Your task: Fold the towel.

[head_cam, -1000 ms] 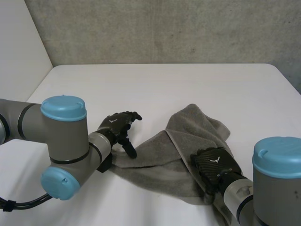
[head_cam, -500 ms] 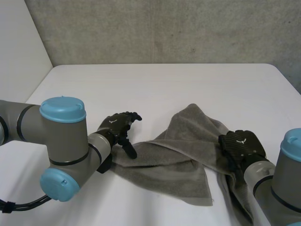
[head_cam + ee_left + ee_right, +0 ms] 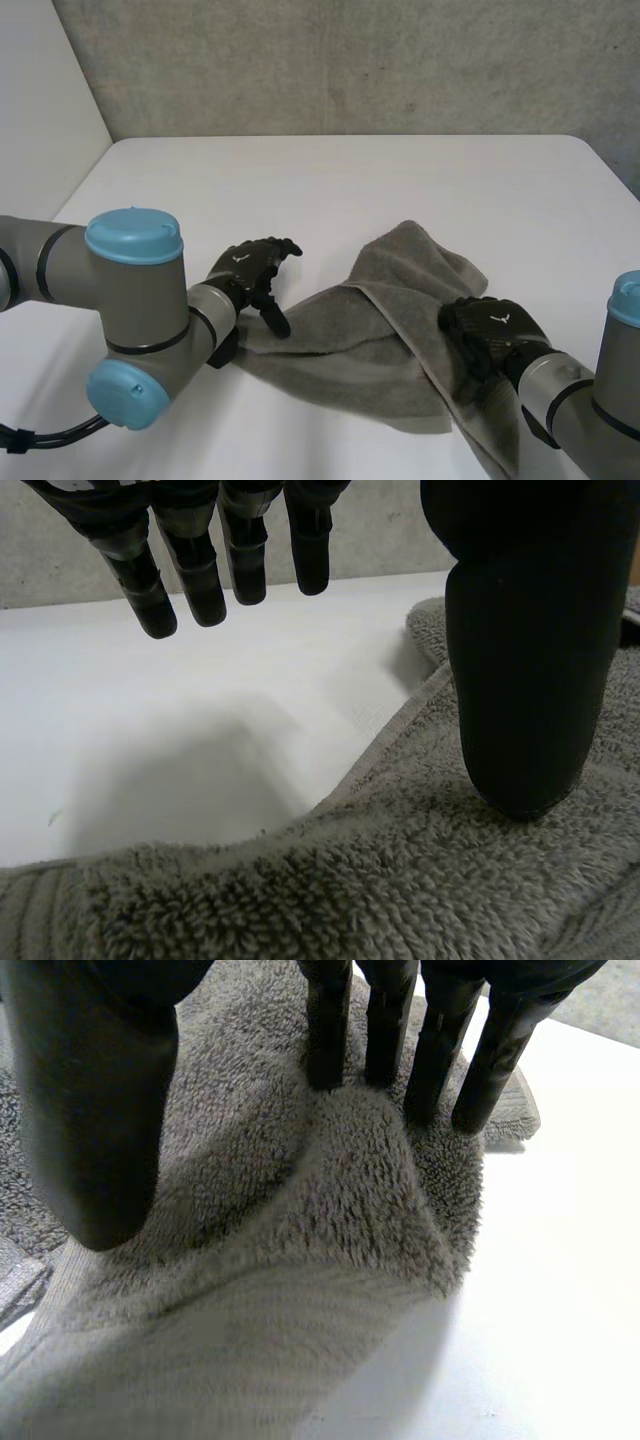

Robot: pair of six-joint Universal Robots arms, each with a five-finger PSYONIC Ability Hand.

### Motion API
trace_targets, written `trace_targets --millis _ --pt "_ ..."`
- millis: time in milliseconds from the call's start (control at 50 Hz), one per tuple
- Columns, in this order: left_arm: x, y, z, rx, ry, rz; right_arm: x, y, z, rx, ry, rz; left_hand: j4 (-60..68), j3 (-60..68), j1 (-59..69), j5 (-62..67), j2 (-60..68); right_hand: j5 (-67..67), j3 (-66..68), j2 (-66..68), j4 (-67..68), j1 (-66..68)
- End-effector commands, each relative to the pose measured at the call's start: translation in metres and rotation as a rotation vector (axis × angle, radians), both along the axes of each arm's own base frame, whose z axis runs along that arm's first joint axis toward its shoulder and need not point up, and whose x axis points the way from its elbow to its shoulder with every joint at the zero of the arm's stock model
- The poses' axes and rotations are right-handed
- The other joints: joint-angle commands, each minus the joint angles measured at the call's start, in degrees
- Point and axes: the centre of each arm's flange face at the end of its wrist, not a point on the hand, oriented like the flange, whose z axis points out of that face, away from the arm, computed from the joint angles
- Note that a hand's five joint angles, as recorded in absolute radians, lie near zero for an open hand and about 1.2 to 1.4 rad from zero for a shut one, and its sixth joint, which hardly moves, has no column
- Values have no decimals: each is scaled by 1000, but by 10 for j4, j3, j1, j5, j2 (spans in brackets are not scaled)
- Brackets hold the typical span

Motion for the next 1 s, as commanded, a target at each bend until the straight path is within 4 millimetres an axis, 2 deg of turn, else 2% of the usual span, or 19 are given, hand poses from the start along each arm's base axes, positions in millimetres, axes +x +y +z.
trace_targets --millis 20,140,180,220,240,280,300,320,400,440,540,640,900,960,1000 --pt "-1 -1 -3 -6 0 -2 -1 0 -1 3 5 -4 24 24 25 25 24 -82 -114 -119 -103 -127" --pt "-1 -1 -3 -5 -1 -1 -1 0 -3 8 5 -2 24 24 25 25 24 -82 -114 -119 -103 -127" --pt "-1 -1 -3 -5 -1 -1 -1 0 -3 8 4 0 23 22 23 23 22 -33 -65 -70 -53 -77" --pt "-1 -1 -3 -5 -1 -2 -1 -2 -3 -10 0 -4 24 24 25 25 24 190 158 153 169 146" --pt "-1 -1 -3 -5 -1 -2 -1 -2 -3 -10 0 -4 24 24 25 25 24 191 159 154 171 147" --pt "-1 -1 -3 -5 -1 -2 -1 -7 -2 -50 -6 -11 24 24 25 25 24 482 450 445 462 438" --pt "-1 -1 -3 -5 -1 -2 -1 -7 -2 -50 -6 -11 24 24 25 25 24 484 452 447 463 439" --pt "-1 0 -4 -3 -1 -4 -2 -12 -1 -77 -7 -16 26 25 26 26 26 616 584 579 596 572" --pt "-1 0 -4 -4 -2 -6 -5 -18 3 -112 -22 -30 29 29 30 30 29 618 586 581 597 573" --pt "-2 0 -4 -4 -2 -11 -8 -23 11 -148 -31 -40 33 32 33 33 32 618 586 581 597 573" --pt "-4 0 -3 -10 3 -17 -9 -23 30 -212 -51 -40 40 39 40 40 39 618 586 581 597 573" --pt "-7 -4 -2 -23 9 -17 -14 -25 38 -238 -55 -39 65 64 65 65 64 618 586 581 597 573" --pt "-24 -26 -19 -31 21 -34 -15 -22 31 -223 -24 -8 250 249 250 250 249 618 586 581 597 573" --pt "-35 -29 -22 -30 44 -88 -15 -21 30 -228 -4 1 255 254 255 255 254 618 586 581 597 573" --pt "-48 -24 -24 -16 68 -170 -15 -20 29 -230 7 6 253 252 253 253 253 618 586 581 597 573"
